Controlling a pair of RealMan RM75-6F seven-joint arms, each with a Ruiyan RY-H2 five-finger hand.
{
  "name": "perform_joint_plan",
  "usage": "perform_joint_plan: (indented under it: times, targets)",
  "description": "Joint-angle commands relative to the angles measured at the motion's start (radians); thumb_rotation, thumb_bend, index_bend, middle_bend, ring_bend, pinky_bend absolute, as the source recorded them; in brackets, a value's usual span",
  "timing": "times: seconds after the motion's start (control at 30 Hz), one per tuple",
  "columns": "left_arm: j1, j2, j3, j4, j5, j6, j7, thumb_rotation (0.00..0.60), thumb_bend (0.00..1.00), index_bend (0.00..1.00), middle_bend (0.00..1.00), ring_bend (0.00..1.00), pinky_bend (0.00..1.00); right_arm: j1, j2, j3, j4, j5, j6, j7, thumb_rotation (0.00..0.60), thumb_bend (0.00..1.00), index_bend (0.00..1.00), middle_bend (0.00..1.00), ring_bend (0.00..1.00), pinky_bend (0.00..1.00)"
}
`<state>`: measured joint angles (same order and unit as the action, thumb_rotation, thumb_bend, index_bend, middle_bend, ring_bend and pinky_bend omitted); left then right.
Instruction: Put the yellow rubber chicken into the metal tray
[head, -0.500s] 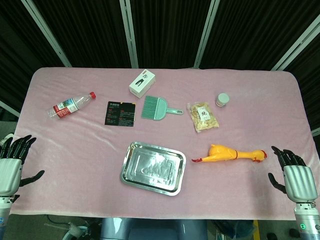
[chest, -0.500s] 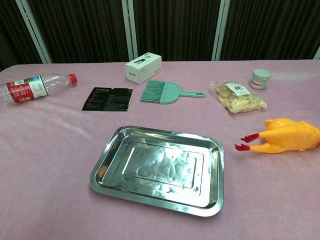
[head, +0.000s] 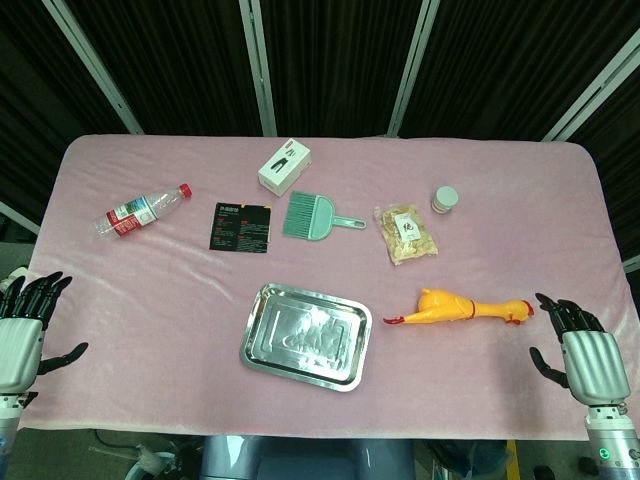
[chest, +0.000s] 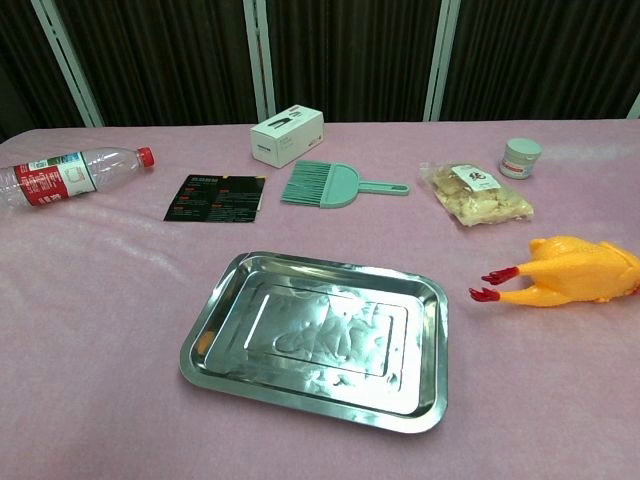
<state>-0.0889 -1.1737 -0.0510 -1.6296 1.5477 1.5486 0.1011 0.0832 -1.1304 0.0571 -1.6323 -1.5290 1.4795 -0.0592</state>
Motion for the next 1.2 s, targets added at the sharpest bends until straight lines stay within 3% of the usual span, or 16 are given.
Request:
perform_joint_plan:
  times: [0.03,0.37,0.7,0.9,1.2]
  targets:
    - [-0.002,0.009,-0.003,-0.006,0.004,0.003,-0.001,0.600,0.00,0.11,0.09,0.09,0.04,0.013,0.010,0.001,-0.004,-0.015,-0.010,0.022,0.600,0.33,0.13,0.28,0.19,0.27]
    - [-0.011,0.048,-0.018,-0.050,-0.004,-0.002,0.000,0.600,0.00,0.11,0.09,0.09,0.04,0.084,0.014,0.011,0.006,-0.035,-0.100,0.091,0.600,0.33,0.13,0.27,0.19,0.27]
    - [-0.028,0.075,-0.022,-0.084,0.005,-0.020,0.017,0.600,0.00,0.11,0.09,0.09,0.04,0.225,0.003,0.030,0.020,-0.006,-0.319,0.115,0.600,0.33,0.11,0.26,0.19,0.27]
    - [-0.030,0.089,-0.035,-0.086,-0.010,-0.016,0.016,0.600,0.00,0.10,0.08,0.09,0.04,0.308,-0.039,0.036,0.087,0.052,-0.469,0.137,0.600,0.33,0.11,0.25,0.18,0.27]
    - [-0.038,0.097,-0.043,-0.078,-0.032,-0.029,0.016,0.600,0.00,0.08,0.08,0.09,0.04,0.372,-0.113,0.026,0.206,0.102,-0.583,0.143,0.600,0.33,0.11,0.25,0.18,0.27]
